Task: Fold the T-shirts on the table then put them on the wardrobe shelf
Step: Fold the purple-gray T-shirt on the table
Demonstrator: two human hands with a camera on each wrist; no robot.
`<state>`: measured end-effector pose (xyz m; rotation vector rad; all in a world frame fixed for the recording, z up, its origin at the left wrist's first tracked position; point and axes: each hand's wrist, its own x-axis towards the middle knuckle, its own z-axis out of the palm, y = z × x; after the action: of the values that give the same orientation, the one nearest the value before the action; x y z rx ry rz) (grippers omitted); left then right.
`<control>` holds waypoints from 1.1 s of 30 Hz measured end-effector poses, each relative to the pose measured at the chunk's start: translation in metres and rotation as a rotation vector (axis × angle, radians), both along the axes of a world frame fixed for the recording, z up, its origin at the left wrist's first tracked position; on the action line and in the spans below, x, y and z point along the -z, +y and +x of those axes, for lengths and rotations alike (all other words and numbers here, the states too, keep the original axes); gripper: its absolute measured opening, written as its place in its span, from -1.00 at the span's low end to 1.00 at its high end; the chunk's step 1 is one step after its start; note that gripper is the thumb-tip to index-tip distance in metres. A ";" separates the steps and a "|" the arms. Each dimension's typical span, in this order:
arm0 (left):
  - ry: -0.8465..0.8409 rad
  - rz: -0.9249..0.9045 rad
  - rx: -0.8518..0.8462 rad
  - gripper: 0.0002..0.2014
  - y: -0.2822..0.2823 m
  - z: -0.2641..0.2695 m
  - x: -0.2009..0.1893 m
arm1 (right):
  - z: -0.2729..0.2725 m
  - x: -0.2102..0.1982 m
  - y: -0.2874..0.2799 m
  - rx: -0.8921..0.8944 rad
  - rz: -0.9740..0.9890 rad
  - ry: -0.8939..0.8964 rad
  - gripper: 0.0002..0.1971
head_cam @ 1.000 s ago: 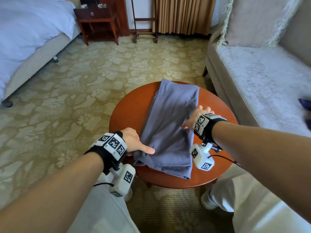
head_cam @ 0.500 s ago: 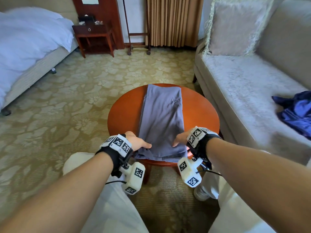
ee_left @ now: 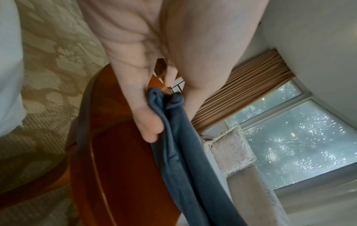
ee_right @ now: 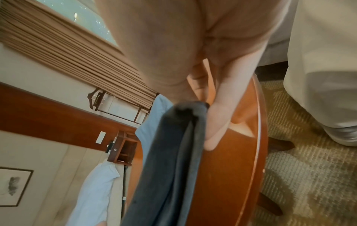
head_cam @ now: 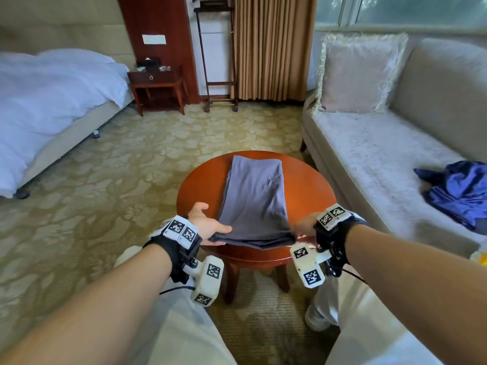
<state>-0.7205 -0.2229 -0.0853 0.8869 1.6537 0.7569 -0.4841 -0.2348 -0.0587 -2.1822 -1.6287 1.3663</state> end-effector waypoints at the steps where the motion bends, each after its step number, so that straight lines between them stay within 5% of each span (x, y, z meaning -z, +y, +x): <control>1: 0.002 0.031 -0.001 -0.22 -0.001 -0.001 -0.004 | 0.003 0.000 0.002 0.012 -0.006 -0.061 -0.62; 5: 0.033 0.153 0.019 -0.63 -0.007 -0.003 -0.024 | 0.009 -0.017 0.001 -0.282 0.186 -0.344 -0.68; 6: 0.012 0.181 0.019 -0.73 -0.008 -0.003 -0.028 | 0.010 -0.021 0.003 -0.235 0.199 -0.319 -0.69; 9: -0.114 0.244 -0.006 -0.81 -0.008 -0.005 -0.041 | 0.008 -0.035 0.011 0.116 0.117 0.248 -0.85; 11: -0.201 0.271 -0.009 -0.80 -0.007 -0.006 -0.050 | 0.012 -0.044 0.010 0.245 0.042 0.619 -0.72; 17: -0.595 0.244 -0.024 -0.97 -0.007 -0.014 -0.079 | 0.030 -0.071 0.012 0.251 0.003 0.787 -0.73; 20: -0.709 0.277 0.024 -0.81 -0.002 -0.016 -0.080 | 0.034 -0.080 0.014 0.286 0.080 0.838 -0.72; 23: -0.607 0.304 0.055 -0.62 0.007 -0.014 -0.074 | 0.039 -0.072 0.025 -0.024 0.024 0.818 -0.24; 27: -0.530 0.280 -0.034 -0.73 0.020 -0.014 -0.064 | 0.036 -0.060 0.027 0.091 0.114 0.674 -0.68; 33: -0.165 0.171 0.045 -0.78 0.039 -0.017 -0.038 | 0.032 -0.026 0.042 0.189 0.155 0.511 -0.75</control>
<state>-0.7378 -0.1843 -0.0478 0.9518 1.4350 0.9260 -0.4520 -0.1928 -0.0331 -1.6661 -1.2573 1.5184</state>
